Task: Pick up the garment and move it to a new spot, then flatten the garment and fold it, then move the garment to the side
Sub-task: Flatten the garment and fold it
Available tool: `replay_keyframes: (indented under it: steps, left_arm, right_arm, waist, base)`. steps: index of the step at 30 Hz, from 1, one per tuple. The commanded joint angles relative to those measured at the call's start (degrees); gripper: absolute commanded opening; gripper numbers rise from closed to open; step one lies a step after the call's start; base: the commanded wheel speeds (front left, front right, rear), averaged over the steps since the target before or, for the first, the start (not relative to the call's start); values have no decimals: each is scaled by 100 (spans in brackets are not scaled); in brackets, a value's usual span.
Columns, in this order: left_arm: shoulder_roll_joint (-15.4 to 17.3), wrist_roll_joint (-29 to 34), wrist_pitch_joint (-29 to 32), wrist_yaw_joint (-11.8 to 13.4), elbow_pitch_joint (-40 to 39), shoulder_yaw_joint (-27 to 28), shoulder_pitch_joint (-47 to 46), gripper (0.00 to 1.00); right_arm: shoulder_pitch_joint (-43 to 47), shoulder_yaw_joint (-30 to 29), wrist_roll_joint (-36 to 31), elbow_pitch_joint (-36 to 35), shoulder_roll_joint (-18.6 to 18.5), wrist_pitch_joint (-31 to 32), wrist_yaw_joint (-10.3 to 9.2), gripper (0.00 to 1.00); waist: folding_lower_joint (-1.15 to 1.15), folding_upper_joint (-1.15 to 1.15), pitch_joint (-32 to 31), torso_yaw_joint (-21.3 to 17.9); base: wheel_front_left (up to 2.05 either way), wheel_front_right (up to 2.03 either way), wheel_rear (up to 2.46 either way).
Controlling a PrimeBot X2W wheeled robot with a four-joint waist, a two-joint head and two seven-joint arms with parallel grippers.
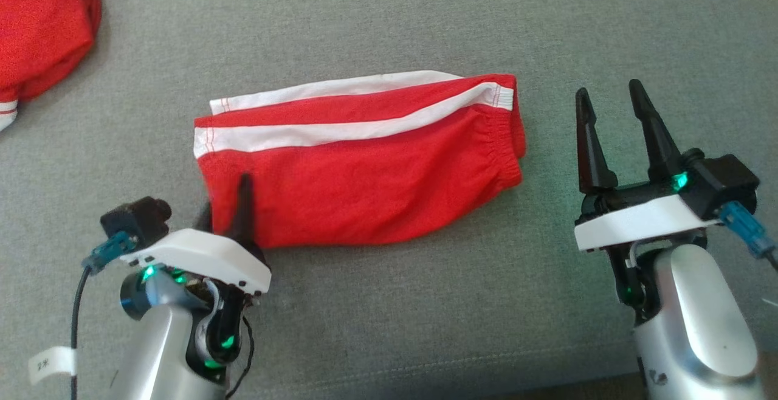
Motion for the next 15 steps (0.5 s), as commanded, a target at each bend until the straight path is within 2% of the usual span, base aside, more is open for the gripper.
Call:
replay_keyframes:
  steps: [1, 9, 15]
  left_arm:
    - [58, 92, -113, 5, -238, 191, -133, 100]
    - [242, 452, -759, -114, -321, 124, -151, 100]
    - [396, 725, -1195, -176, -506, 38, 30, 100]
  right_arm:
    - [-117, 100, -66, -156, 22, 56, 40, 100]
    - [-167, 94, -142, -104, -138, 485, 40, 100]
    - [-310, 428, 213, 1, -350, 1204, 40, 100]
  waist:
    - [0, 0, -5, -7]
    - [0, 0, -172, 81]
    - [0, 0, -418, 207]
  base:
    - [0, 0, 0]
    - [0, 0, 0]
    - [0, 0, 0]
